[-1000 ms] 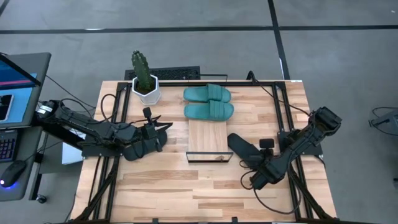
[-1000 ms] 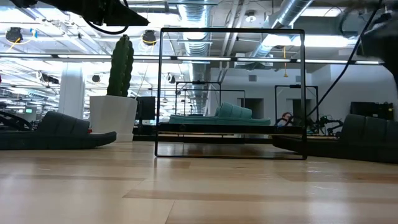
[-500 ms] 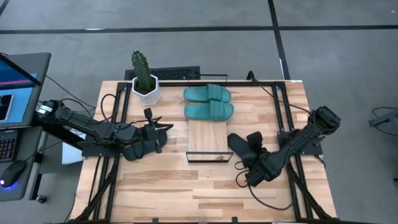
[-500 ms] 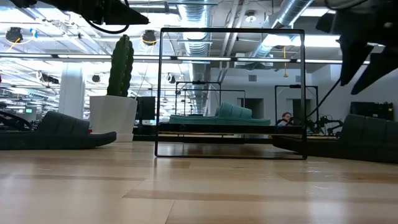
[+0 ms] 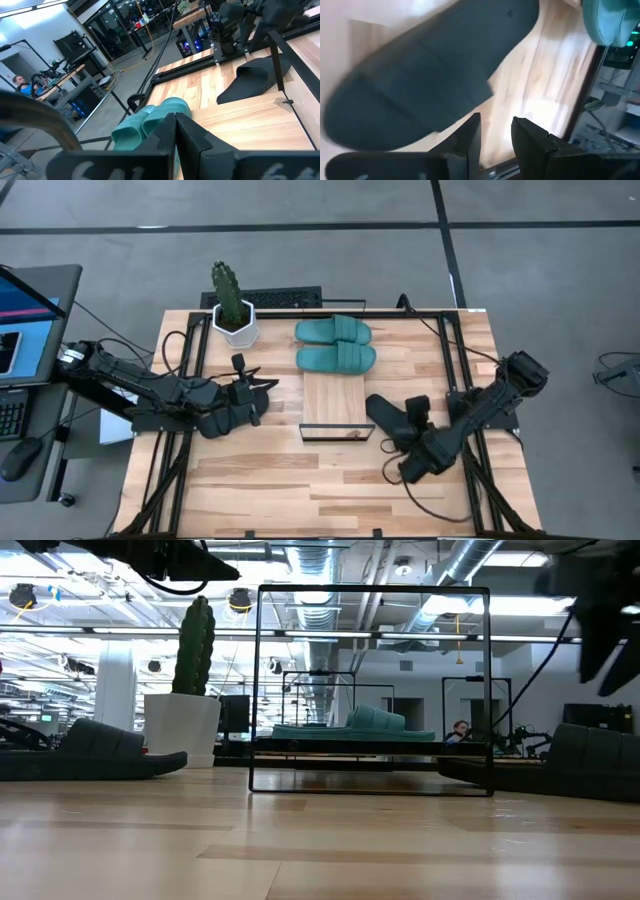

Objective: Pick and place slides into the shelf
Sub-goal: Put the right black slide on the shelf

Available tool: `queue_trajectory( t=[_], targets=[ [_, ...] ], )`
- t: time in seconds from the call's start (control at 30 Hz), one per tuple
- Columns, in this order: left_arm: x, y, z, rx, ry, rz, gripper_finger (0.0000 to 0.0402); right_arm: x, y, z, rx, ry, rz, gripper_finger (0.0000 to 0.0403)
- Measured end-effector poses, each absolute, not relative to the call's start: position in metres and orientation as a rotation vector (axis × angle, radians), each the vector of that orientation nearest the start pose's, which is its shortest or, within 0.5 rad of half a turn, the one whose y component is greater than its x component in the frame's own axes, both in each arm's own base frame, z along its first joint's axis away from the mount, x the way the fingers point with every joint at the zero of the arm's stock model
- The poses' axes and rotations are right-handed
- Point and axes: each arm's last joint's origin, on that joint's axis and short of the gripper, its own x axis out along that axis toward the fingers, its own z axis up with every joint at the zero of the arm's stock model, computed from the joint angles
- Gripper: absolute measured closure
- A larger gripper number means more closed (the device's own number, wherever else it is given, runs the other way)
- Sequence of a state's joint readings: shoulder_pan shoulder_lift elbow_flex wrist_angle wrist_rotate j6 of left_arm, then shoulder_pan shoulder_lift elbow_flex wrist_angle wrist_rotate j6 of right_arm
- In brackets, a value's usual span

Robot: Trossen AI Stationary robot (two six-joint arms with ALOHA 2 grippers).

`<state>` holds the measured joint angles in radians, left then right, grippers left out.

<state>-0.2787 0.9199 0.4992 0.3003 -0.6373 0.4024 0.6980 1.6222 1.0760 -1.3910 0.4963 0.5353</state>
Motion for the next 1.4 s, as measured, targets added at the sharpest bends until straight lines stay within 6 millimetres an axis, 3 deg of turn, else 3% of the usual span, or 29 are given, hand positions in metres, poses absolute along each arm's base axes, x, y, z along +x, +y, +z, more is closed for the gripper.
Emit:
queue_trajectory(
  t=[0.33, 0.57, 1.07, 1.4],
  targets=[
    [0.196, -0.038, 0.257, 0.469, 0.187, 0.331, 0.0401, 0.161, 0.181, 0.203, -0.532, 1.366, -0.358, 0.0305],
    [0.196, -0.038, 0.257, 0.468, 0.186, 0.331, 0.0402, 0.157, 0.196, 0.181, -0.583, 1.375, -0.404, 0.0305],
    [0.196, -0.038, 0.258, 0.455, 0.177, 0.327, 0.0401, 0.17, 0.2, 0.113, -0.787, 1.57, -0.553, 0.0305],
    [0.196, -0.038, 0.258, 0.454, 0.175, 0.327, 0.0401, 0.171, 0.198, 0.104, -0.823, 1.594, -0.58, 0.0305]
  ],
)
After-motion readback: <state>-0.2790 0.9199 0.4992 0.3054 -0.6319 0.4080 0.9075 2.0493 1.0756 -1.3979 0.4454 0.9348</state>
